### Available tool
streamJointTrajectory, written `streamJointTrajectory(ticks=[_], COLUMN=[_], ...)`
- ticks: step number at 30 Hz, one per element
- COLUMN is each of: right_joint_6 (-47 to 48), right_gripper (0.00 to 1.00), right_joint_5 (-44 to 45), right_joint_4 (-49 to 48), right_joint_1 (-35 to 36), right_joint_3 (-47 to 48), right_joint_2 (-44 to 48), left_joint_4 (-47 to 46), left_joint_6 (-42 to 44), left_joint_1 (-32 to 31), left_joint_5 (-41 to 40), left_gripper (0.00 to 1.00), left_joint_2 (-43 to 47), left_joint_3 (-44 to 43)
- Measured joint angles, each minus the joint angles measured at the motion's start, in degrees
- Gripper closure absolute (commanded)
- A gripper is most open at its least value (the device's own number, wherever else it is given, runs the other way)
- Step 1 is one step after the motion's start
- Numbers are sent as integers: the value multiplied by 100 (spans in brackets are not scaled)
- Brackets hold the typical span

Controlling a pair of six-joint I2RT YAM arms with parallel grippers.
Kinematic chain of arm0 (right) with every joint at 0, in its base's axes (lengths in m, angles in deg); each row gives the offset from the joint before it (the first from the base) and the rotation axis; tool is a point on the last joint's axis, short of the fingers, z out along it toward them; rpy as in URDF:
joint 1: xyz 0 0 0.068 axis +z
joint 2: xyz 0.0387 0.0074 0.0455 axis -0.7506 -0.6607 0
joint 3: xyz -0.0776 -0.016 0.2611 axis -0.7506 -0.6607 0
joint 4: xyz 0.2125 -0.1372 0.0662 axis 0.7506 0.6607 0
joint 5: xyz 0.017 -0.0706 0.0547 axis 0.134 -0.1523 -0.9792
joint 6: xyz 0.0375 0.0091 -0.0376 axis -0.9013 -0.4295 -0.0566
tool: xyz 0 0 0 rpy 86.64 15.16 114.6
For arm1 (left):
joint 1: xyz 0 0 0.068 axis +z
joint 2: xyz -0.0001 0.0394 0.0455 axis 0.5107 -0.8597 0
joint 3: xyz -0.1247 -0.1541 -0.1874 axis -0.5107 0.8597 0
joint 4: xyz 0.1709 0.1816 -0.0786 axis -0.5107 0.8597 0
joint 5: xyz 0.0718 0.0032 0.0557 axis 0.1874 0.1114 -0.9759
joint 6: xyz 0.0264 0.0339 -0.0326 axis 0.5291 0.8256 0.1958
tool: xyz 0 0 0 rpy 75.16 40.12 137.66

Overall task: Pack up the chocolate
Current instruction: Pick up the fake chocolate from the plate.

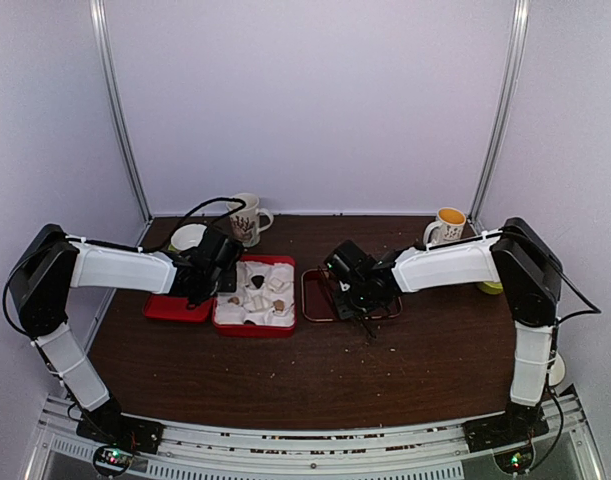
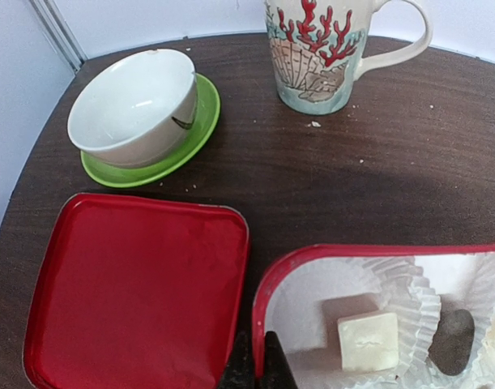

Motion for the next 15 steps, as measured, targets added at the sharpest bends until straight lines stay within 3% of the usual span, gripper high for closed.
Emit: streamJointTrajectory(ticks=[15], right_joint_6=[59], right_gripper=[74], right_joint_5=[247], right_joint_4=[-151], right_joint_1=[9], right_joint_3=[-699], right_joint_2=[472], left_joint_4=[-70], left_joint_6=[94], left_joint_1=[31], left_joint_5=[74], left_gripper=[100], left_joint_2=[-37], left_joint_3=[0])
